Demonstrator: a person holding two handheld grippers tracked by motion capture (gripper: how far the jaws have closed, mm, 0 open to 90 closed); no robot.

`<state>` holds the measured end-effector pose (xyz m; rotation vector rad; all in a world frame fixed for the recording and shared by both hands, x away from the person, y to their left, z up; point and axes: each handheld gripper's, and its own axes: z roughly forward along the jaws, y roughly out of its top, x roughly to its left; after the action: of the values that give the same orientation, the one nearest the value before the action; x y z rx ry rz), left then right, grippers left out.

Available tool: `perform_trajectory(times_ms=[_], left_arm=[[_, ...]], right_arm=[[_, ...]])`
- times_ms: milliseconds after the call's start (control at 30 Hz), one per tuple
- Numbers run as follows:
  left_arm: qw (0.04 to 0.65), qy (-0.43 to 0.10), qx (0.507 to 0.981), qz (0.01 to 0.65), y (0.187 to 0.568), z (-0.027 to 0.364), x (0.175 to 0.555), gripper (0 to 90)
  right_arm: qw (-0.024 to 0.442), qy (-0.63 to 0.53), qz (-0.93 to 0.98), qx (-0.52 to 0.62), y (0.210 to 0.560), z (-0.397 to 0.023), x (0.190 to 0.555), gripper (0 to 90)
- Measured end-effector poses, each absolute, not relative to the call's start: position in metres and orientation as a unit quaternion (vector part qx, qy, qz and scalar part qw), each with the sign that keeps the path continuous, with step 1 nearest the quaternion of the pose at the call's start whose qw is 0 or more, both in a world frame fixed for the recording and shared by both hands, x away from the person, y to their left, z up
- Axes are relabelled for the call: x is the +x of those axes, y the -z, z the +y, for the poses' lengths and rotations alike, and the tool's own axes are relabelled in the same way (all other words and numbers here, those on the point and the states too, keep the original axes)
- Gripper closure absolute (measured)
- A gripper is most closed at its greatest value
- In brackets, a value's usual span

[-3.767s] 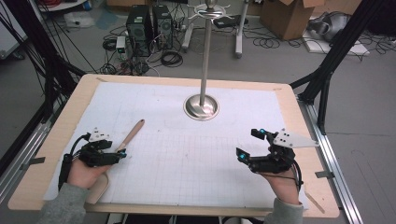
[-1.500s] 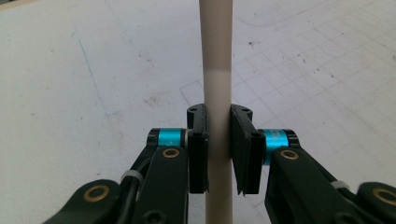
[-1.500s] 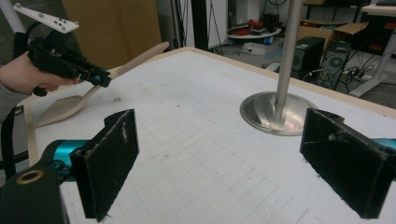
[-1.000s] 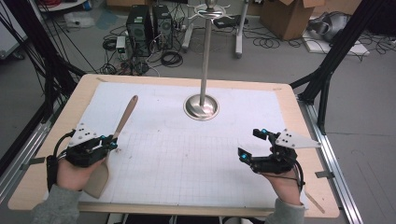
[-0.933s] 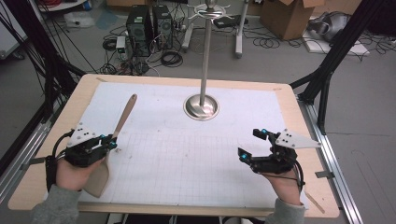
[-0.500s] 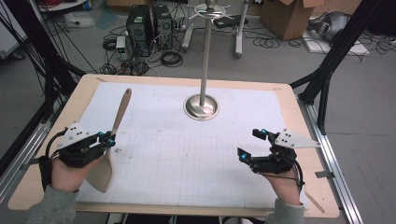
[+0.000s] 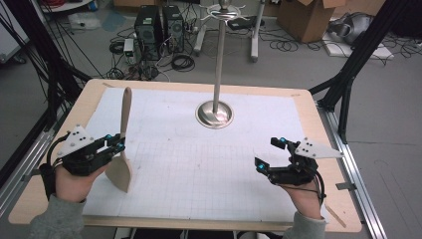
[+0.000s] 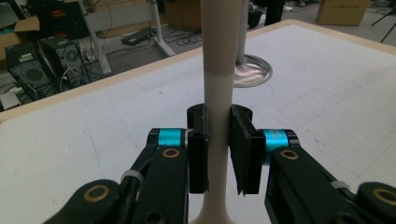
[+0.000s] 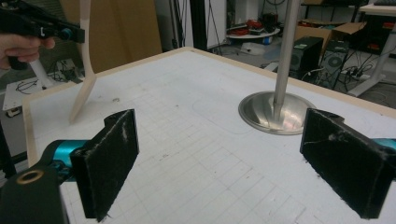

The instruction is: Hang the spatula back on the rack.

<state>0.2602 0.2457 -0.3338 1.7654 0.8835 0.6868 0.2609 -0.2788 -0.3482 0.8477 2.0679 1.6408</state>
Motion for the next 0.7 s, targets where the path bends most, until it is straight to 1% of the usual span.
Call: perform_trajectory(times_ms=[400, 567, 700], left_arm=[[0.511, -0.291, 0.733, 0.342, 0.319, 0.238, 0.267, 77.6], [0.531, -0.279, 0.733, 0.321, 0.319, 0.238, 0.273, 77.6], [0.538, -0.273, 0.731, 0.318, 0.317, 0.238, 0.28, 77.6]], right_arm=[[0.181, -0.584, 0.731, 0.303, 0.348, -0.28, 0.26, 10.6], [0.183, -0.587, 0.728, 0.304, 0.347, -0.282, 0.259, 10.6], [0.185, -0.588, 0.728, 0.302, 0.347, -0.283, 0.258, 10.6]])
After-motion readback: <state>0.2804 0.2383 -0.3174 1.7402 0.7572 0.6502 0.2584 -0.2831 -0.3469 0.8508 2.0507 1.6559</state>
